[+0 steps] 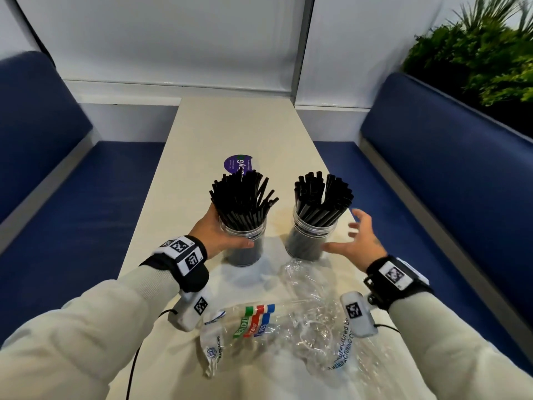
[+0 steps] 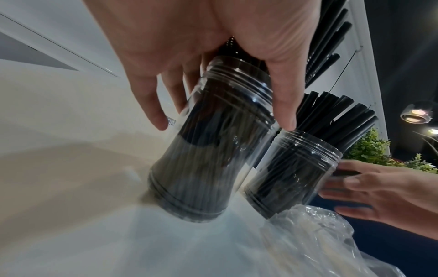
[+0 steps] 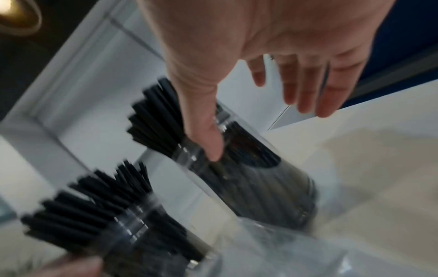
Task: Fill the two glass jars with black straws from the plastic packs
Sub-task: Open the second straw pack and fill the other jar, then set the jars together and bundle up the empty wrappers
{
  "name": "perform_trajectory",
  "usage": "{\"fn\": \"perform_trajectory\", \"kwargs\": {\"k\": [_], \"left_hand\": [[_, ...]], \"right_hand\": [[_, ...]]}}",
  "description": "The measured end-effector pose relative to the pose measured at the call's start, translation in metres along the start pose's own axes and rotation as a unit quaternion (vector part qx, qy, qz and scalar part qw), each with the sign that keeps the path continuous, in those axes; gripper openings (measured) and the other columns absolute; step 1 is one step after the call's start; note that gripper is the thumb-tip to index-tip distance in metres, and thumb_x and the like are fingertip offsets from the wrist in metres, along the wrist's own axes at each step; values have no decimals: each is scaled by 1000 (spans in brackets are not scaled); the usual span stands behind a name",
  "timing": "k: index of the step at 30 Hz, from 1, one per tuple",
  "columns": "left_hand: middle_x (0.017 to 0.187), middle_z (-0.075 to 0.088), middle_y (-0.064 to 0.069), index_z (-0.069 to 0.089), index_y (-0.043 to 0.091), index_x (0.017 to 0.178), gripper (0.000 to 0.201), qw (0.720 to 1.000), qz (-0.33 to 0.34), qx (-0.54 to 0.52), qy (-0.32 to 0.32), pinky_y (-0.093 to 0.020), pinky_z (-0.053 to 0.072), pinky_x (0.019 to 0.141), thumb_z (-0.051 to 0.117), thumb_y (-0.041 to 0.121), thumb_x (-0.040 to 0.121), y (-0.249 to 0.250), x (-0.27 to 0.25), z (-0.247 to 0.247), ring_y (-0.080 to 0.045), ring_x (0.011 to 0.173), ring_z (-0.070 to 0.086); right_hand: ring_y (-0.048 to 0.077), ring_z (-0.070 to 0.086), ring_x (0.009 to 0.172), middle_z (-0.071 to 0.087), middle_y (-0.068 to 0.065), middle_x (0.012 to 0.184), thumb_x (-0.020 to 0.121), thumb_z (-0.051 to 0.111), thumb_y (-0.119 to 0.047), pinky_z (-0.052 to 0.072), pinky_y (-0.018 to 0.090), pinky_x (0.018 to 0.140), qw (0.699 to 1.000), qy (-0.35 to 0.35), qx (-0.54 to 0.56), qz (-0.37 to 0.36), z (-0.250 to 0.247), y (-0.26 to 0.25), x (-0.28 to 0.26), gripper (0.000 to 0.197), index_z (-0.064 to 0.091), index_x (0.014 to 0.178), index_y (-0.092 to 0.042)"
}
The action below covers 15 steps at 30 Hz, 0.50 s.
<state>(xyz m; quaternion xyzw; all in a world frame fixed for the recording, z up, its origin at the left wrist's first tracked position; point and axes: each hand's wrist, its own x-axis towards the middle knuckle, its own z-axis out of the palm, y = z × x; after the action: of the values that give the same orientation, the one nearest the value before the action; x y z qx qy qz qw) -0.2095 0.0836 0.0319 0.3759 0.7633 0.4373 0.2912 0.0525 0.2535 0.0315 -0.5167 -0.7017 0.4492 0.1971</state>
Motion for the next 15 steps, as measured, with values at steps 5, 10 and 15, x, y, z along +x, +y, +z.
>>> {"fn": "perform_trajectory", "kwargs": {"k": [5, 10, 15], "left_hand": [[116, 57, 11, 44, 20, 136, 93, 1000, 4, -2, 30, -22, 38, 91, 93, 18, 57, 2, 1, 6, -11, 109, 53], [109, 62, 11, 52, 27, 121, 80, 998, -8, -13, 64, -25, 41, 91, 95, 20, 54, -3, 7, 0, -14, 107, 58], [110, 60, 9, 50, 22, 127, 85, 996, -25, -19, 78, -26, 40, 92, 94, 19, 55, -1, 13, -9, -14, 107, 56]], "right_hand": [[12, 52, 127, 57, -15, 127, 58, 94, -9, 43, 34, 105, 990, -44, 96, -94, 30, -2, 27, 105, 35, 143, -24], [-5, 58, 111, 64, -20, 115, 51, 96, -22, 47, 22, 95, 986, -84, 86, -115, 55, -12, 32, 97, 43, 130, -38], [-6, 57, 105, 61, -21, 113, 51, 96, -27, 48, 24, 93, 987, -84, 73, -115, 72, -26, 40, 95, 41, 128, -36]]}}
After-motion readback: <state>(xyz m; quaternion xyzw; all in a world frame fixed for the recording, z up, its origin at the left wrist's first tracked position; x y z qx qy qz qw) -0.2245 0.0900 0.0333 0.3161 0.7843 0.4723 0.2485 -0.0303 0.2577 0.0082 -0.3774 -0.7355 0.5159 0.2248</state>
